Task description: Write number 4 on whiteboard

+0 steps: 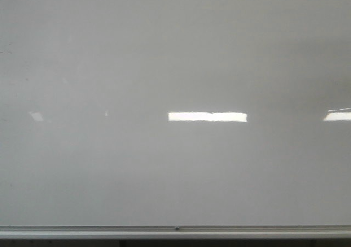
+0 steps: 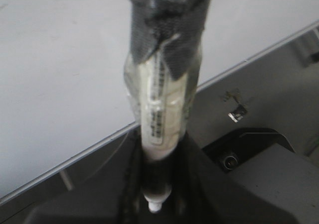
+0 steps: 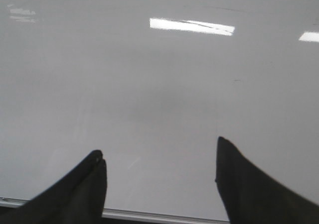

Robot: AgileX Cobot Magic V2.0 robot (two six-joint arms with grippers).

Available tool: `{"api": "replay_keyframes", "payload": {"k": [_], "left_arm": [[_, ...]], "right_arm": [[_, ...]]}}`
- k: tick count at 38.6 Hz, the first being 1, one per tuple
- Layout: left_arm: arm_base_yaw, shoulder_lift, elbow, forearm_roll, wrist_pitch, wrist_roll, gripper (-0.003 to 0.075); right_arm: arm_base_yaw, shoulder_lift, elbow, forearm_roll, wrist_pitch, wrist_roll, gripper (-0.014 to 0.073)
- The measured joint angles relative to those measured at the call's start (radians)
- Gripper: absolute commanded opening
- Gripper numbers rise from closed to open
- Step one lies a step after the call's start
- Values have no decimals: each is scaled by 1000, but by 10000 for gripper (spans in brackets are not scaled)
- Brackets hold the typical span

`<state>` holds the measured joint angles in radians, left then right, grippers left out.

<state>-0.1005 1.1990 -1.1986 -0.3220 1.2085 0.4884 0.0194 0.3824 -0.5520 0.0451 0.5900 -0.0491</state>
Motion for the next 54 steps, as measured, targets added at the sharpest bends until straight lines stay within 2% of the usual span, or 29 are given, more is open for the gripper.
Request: {"api": "replay_keyframes", "payload": {"k": [6,13,19,25,31,39,47,54], "left_arm": [[-100,0,-2,-16,19,40,8],[-315,0,-3,40,21,44,8],[-490,0,-3,92,32,46,8],[-594,31,-3,105,35,38,8],[-673,94,-3,109,31,35,8],[-771,171,-5,154,-15,32,8],[-835,187,-5,167,-53,32,8],[-841,187,-5,174,-54,31,8]], "right_arm": [[0,0,0,4,0,0,498],[0,30,-50,71,108,-38,496],[5,116,-141,212,244,-202,496],[54,223,-223,386,351,-400,495],[156,332,-296,457,416,-590,472],[405,481,-369,452,475,-792,465],[573,629,-456,408,488,-811,465],[680,728,-517,405,470,-812,465]]}}
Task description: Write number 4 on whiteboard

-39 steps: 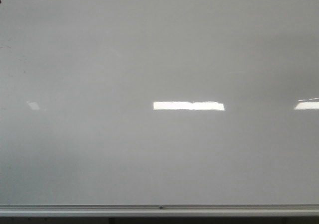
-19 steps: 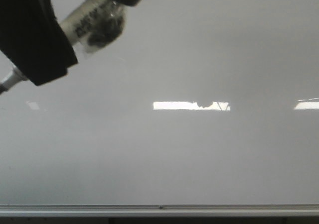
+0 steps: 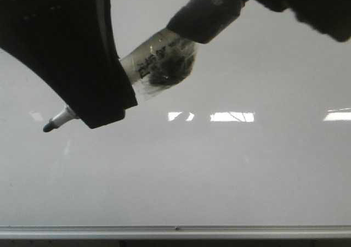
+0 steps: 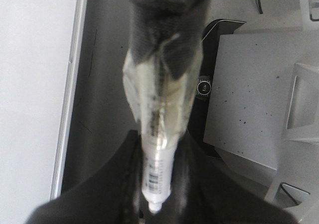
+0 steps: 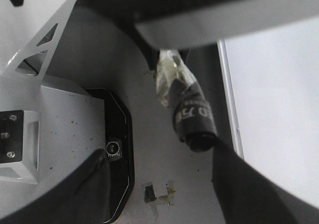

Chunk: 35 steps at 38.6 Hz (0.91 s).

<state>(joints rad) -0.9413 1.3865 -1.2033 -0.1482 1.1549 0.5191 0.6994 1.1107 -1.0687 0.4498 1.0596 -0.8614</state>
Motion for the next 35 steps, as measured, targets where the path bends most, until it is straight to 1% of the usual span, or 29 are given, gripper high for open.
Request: {"api": "replay_keyframes", "payload": {"k": [8,12,17,35], "left_arm": [[0,0,2,44,41,-11,8],[-2,0,0,15,4,-8,8],[-2,0,0,6,-8,-8,8],[-2,0,0,32,-37,-8,8]], "right_arm": [[32,62,-11,-12,-48,0,465],[38,83,-11,8,-116,0,465],[40,85,-11,10,-150,0,465],[40,95,-11,13,-144,-1,465]]}}
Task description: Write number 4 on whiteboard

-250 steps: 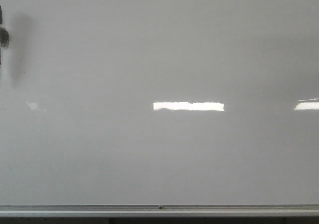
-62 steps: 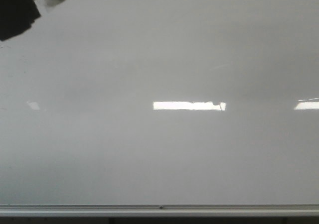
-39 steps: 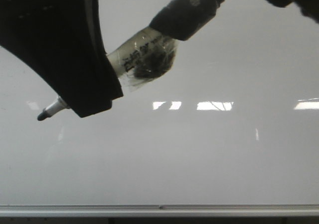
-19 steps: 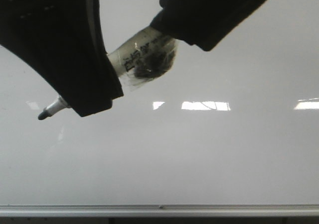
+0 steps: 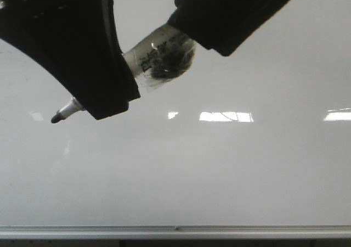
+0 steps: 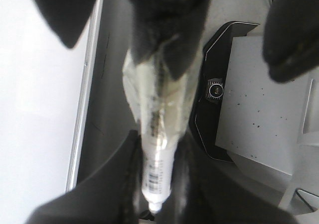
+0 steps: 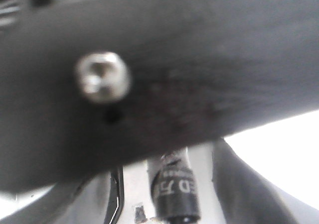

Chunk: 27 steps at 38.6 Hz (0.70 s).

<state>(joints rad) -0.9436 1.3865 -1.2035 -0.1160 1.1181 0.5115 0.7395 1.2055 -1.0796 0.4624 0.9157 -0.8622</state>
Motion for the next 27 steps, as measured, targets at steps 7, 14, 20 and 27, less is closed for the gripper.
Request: {"api": "replay_keyframes", "payload": {"k": [7,14,20,27], "left_arm": [[0,0,0,0,0,0,8],[0,0,0,0,0,0,8],[0,0,0,2,4,13,52],[0,0,0,2,-1,15,363]], "right_arm": [[0,26,0,17,2,0,355],[0,31,0,24,2,0,184],[0,31,0,24,-2,-4,56],[0,31,0,26,-2,-7,-39]]}}
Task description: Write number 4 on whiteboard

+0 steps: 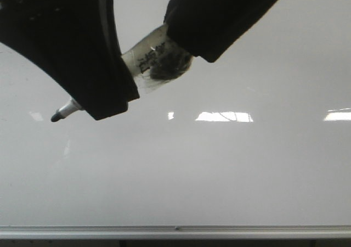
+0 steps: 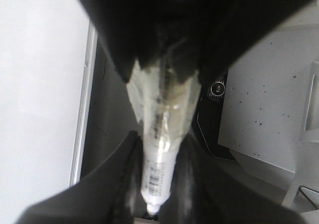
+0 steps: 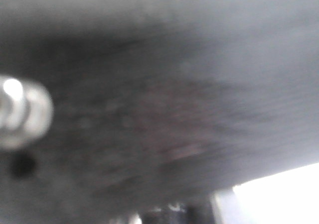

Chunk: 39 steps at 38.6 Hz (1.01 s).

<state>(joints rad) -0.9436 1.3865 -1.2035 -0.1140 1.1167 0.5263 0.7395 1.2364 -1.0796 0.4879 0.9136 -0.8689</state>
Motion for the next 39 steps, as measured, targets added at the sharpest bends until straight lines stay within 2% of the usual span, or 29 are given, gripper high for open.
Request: {"api": "replay_keyframes", "payload": {"k": [3,6,11,18,23,30,34,39], "left_arm": [[0,0,0,2,-6,-8,479],[2,-5,0,3,-8,-30,517],[41,-65,5,3,-8,-64,514],[160,-226,44,1,-23,-106,514],[276,-361,93,1,-46,-181,513],[450,-511,178,-6,-80,-266,514],[525,-555,216,-14,-100,-274,514],[567,-564,228,-30,-111,-277,513]], "right_arm": [[0,0,0,0,0,3,-48],[-7,0,0,3,4,19,-48],[-62,-11,0,2,44,27,-48],[-173,-94,0,-45,109,89,-48],[-273,-198,-7,-172,139,246,-49],[-409,-329,-9,-340,153,537,-49],[-461,-411,48,-356,109,620,-49],[-467,-491,188,-330,-29,652,-49]]}}
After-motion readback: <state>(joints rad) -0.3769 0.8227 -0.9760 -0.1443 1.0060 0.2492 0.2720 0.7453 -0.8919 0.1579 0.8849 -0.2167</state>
